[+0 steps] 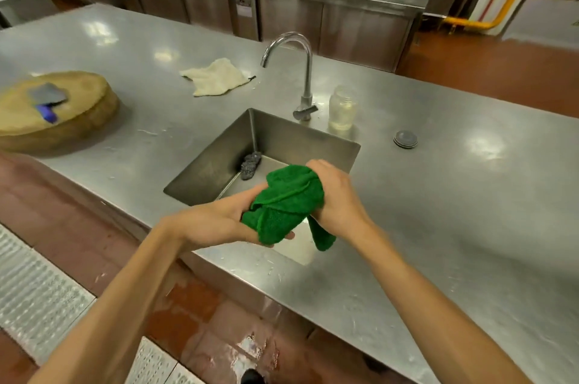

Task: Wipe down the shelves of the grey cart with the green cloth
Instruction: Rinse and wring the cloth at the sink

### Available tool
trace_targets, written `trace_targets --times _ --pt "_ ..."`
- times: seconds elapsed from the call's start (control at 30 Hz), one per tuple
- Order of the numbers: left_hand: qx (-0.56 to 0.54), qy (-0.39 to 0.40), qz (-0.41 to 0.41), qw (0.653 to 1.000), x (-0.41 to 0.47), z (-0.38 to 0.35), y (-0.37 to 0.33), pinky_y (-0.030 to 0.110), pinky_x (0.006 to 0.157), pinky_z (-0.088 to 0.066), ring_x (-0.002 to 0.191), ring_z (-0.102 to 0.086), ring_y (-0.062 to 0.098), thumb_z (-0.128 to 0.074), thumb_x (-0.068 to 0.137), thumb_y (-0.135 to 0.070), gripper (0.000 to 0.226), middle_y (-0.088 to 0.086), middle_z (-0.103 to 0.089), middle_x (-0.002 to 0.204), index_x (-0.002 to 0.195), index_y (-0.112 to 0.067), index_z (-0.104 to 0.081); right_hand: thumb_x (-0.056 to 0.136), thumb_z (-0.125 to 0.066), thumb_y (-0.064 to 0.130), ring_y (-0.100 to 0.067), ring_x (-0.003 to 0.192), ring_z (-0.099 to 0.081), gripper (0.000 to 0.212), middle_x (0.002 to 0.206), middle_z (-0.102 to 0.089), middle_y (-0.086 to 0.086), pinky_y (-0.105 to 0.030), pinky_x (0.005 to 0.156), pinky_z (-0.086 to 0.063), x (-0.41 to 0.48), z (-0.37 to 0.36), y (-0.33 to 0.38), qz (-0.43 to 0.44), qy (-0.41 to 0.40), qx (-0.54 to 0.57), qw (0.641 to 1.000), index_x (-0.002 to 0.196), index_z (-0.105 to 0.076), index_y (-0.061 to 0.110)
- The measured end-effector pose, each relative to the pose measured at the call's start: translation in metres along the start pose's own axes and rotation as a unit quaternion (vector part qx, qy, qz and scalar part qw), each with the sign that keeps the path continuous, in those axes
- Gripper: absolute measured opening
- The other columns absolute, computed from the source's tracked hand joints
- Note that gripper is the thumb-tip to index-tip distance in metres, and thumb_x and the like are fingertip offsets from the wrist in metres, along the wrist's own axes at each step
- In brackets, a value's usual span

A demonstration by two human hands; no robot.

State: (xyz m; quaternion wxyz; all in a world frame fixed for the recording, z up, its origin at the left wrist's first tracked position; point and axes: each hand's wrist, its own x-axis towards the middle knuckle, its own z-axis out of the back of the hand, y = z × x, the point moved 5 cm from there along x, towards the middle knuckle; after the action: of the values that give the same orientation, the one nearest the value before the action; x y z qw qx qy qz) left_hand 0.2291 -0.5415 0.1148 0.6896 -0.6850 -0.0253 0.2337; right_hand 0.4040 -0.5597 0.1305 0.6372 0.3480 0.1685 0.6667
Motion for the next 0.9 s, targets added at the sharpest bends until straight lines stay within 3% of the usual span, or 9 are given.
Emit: trace_targets --times 0.1,0.23,0.3,0.47,0.6,0.67,0.77,0.83,0.9 --pt "-0.068 0.075 -0.006 0.995 -0.027 0.032 0.001 0.05 0.119 -0.036 0.145 -0.043 0.029 -0.063 0.087 0.012 0.102 0.002 -0.035 0.163 0.159 -0.036 -0.01 0.078 -0.062 -0.006 -0.019 0.085 -0.057 0.023 0.094 -0.061 -0.006 -0.031 0.076 -0.045 0.029 -0.011 0.015 -0.011 -0.038 0.011 0.999 0.095 -0.064 0.011" --pt "-0.031 -0.123 0.012 0.992 -0.023 0.077 0.002 0.045 0.123 -0.03 0.148 -0.036 0.009 -0.092 0.063 -0.024 0.136 -0.008 -0.028 0.166 0.161 -0.039 0.001 0.08 -0.062 -0.004 -0.02 0.089 -0.058 0.025 0.099 -0.062 -0.005 -0.029 0.077 -0.045 0.061 -0.02 0.038 -0.007 -0.048 0.007 0.999 0.099 -0.065 0.012" --pt "0.003 -0.156 -0.011 0.988 -0.005 0.083 -0.003 0.037 0.12 -0.036 0.14 -0.045 0.002 -0.097 0.06 -0.023 0.139 -0.011 -0.044 0.155 0.162 -0.032 -0.002 0.08 -0.063 -0.003 -0.017 0.086 -0.057 0.024 0.097 -0.062 -0.003 -0.027 0.074 -0.044 0.071 -0.026 0.054 0.008 -0.048 0.013 0.999 0.097 -0.064 0.014" --pt "-0.03 -0.187 -0.119 0.975 0.036 0.096 -0.012 0.028 0.099 -0.053 0.118 -0.066 0.014 -0.095 0.061 -0.007 0.079 0.002 -0.072 0.12 0.13 -0.02 -0.06 0.09 -0.055 -0.002 -0.007 0.084 -0.062 0.022 0.091 -0.066 0.002 -0.018 0.075 -0.049 0.095 -0.03 0.072 -0.02 -0.084 0.206 0.975 0.094 -0.062 0.018" --pt "-0.041 -0.162 -0.144 0.975 0.057 0.115 -0.016 0.026 0.092 -0.055 0.108 -0.07 0.014 -0.093 0.063 -0.004 0.06 -0.002 -0.076 0.107 0.114 -0.025 -0.069 0.095 -0.048 0.001 0.006 0.079 -0.061 0.021 0.085 -0.065 0.012 -0.011 0.072 -0.047 0.115 -0.032 0.064 -0.033 -0.088 0.27 0.958 0.096 -0.06 0.018" --pt "-0.045 -0.174 -0.125 0.976 0.067 0.129 -0.013 0.026 0.09 -0.057 0.108 -0.07 0.015 -0.093 0.063 0.001 0.063 0.001 -0.075 0.107 0.117 -0.02 -0.068 0.092 -0.055 0.002 -0.003 0.092 -0.06 0.022 0.098 -0.062 0.006 -0.021 0.08 -0.048 0.128 -0.03 0.054 -0.032 -0.042 0.172 0.984 0.104 -0.057 0.02" --pt "-0.022 -0.178 -0.065 0.982 0.08 0.152 -0.008 0.027 0.085 -0.058 0.098 -0.069 0.015 -0.092 0.061 0.003 0.058 0.004 -0.073 0.099 0.111 -0.014 -0.069 0.086 -0.07 0.012 -0.014 0.113 -0.05 0.055 0.124 -0.048 0.002 -0.032 0.099 -0.046 0.151 -0.022 0.038 -0.02 0.13 -0.089 0.987 0.133 -0.043 0.025" --pt "-0.011 -0.13 -0.047 0.99 0.09 0.159 -0.009 0.026 0.082 -0.057 0.095 -0.071 0.013 -0.091 0.061 0.002 0.052 0.001 -0.075 0.097 0.105 -0.015 -0.07 0.085 -0.076 0.023 -0.013 0.124 -0.049 0.09 0.14 -0.046 0.004 -0.032 0.107 -0.044 0.156 -0.01 0.022 -0.05 0.283 -0.113 0.951 0.153 -0.016 0.028" --pt "0.005 -0.114 -0.03 0.993 0.1 0.169 -0.009 0.025 0.078 -0.057 0.092 -0.071 0.015 -0.089 0.062 0.004 0.047 0.001 -0.074 0.094 0.102 -0.011 -0.07 0.076 -0.085 0.028 -0.003 0.133 -0.045 0.124 0.152 -0.036 0.013 -0.021 0.108 -0.04 0.15 0.011 0.003 -0.099 0.387 -0.028 0.916 0.155 0.011 0.04"
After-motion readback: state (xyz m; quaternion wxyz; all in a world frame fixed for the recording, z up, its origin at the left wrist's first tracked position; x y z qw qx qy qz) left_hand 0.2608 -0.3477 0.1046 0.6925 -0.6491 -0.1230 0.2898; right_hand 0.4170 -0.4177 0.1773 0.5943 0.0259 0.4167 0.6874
